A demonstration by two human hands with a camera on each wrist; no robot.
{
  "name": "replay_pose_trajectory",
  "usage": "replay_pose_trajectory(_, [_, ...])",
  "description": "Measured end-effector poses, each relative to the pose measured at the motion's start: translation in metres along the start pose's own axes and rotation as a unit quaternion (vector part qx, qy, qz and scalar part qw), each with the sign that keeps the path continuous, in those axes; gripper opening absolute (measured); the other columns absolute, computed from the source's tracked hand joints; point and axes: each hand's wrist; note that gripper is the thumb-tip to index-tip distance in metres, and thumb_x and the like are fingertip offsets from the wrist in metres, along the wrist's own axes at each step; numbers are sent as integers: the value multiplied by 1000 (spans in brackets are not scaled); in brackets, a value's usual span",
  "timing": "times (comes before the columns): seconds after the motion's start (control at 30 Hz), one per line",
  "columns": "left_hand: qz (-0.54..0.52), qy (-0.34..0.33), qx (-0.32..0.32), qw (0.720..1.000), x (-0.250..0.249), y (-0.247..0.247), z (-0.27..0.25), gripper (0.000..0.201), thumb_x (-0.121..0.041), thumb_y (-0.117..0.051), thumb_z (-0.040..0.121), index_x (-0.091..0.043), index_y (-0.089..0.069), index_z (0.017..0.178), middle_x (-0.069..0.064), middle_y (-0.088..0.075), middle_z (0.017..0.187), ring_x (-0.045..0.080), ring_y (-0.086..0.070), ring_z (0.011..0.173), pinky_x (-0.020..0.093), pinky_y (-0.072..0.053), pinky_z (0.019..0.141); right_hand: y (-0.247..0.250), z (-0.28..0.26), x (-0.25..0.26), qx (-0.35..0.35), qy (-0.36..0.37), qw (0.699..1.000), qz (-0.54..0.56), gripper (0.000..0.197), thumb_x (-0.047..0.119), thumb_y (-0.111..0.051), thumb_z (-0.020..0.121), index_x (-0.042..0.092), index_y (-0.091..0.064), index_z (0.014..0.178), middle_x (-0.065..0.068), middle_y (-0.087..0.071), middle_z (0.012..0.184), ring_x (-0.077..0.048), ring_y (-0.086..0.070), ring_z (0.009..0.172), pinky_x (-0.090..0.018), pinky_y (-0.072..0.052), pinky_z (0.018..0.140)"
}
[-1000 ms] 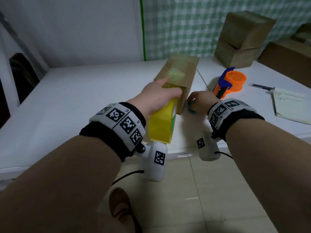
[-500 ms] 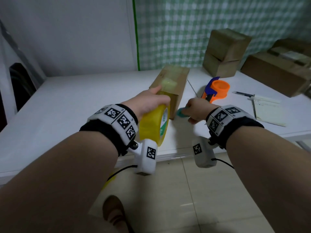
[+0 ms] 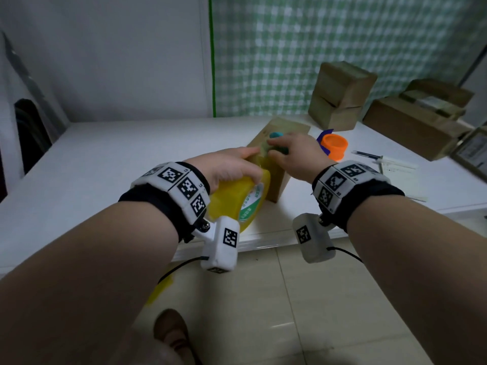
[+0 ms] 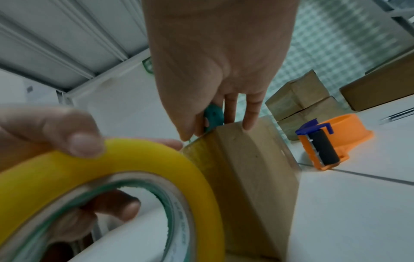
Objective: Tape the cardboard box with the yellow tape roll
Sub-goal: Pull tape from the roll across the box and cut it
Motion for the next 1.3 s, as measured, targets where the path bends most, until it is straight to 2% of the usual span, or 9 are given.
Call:
replay_pose_trajectory(0.1, [-36,7,-29,999,3,1,-1,76,-17,-71,77,-33,-35,142,10,-57,124,33,-60,106,47,-52,92,-7,-2,1,15,11,999,-41,47,44,-49,91,24,-52,134,-15,-48,133,-32,-38,128,-41,-31,106])
replay_pose_trajectory(0.27, [-58,20,-63,996,6,-1,0,49,-37,-61,87,-9,-53,127,14,-66,114,32,-65,101,46,-52,93,-10,-2,1,6,18,995,-96,53,52,-47,89,26,-49,136,-13,-45,136,-33,-36,125,-43,-34,104])
replay_pose_trajectory(0.4, [-78,18,-49,996,5,-6,0,38,-30,-57,92,-4,-55,120,12,-67,94,25,-65,81,33,-54,74,-16,3,3,-5,19,990,-138,58,55,-44,89,25,-44,140,-14,-45,136,-36,-36,124,-44,-34,105])
replay_pose_trajectory(0.47, [-76,18,-47,996,4,-7,-1,35,-27,-57,92,-3,-56,117,10,-65,86,23,-63,75,32,-53,72,-17,4,4,-4,16,989,-147,60,56,-44,88,25,-44,140,-14,-44,137,-36,-35,125,-44,-33,106])
replay_pose_trajectory(0.93, [-75,62,-31,995,8,-5,-4,35,-25,-57,91,-5,-54,119,15,-65,89,27,-63,74,36,-53,70,-15,6,4,9,-5,992,-123,73,64,-52,79,28,-41,142,-11,-40,140,-34,-31,129,-45,-31,109])
replay_pose_trajectory(1.1, [-74,70,-48,994,6,-6,-5,17,-26,-58,91,-10,-56,95,13,-64,85,27,-63,75,36,-53,71,-10,3,8,20,-1,991,-133,71,62,-52,81,27,-41,142,-12,-41,139,-35,-33,127,-45,-32,108])
replay_pose_trajectory(1.2, [-77,79,-51,993,7,-6,-3,19,-29,-58,90,-11,-56,95,15,-66,90,31,-64,84,43,-53,84,3,6,9,42,-9,995,-95,52,54,-47,89,23,-57,129,-14,-51,127,-31,-45,116,-41,-40,97])
replay_pose_trajectory(1.27, [-77,84,-54,992,7,-6,-2,19,-30,-58,90,-12,-56,93,15,-65,90,31,-63,83,43,-53,85,12,6,10,10,-7,1000,-18,40,40,-41,96,13,-69,107,-16,-62,111,-27,-57,98,-35,-44,80])
replay_pose_trajectory(1.3, [-77,86,-55,992,8,-6,-2,19,-30,-58,90,-11,-57,92,15,-65,90,32,-63,83,43,-52,85,15,4,10,-15,-4,1000,10,37,34,-40,98,13,-70,105,-14,-65,110,-27,-60,99,-33,-44,77])
Point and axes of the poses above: each hand's wrist, its own z-axis towards the middle knuckle, its own y-axis out of the back of the hand, x = y × z
